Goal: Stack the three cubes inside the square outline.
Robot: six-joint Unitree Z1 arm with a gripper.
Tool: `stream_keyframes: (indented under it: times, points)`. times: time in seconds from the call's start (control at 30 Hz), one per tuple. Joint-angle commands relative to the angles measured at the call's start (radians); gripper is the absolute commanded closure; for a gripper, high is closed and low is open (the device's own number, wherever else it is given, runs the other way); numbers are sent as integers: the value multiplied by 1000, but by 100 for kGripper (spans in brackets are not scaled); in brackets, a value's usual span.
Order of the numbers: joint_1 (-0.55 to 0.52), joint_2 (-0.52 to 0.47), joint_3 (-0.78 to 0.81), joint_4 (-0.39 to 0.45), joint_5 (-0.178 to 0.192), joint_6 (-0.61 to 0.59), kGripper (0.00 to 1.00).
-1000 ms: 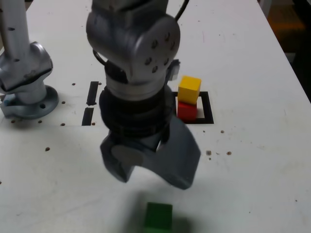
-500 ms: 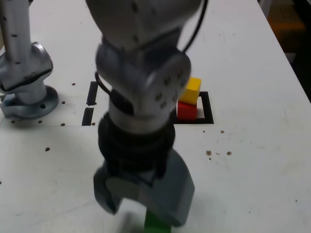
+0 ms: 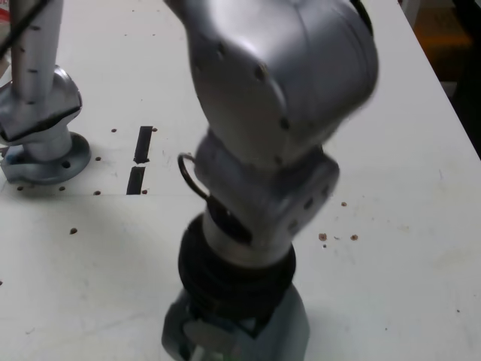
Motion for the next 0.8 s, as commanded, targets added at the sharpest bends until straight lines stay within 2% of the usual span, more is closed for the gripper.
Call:
stream_keyframes:
  times: [0.0,0.3,0.43,0.77]
  points:
    - [4,12,-4,2,-5,3,7]
    - [11,42,-2,3,-27,6,13]
    - [13,49,-1,8,-34,7,20]
    - [16,50,-5,1,-46,10,62]
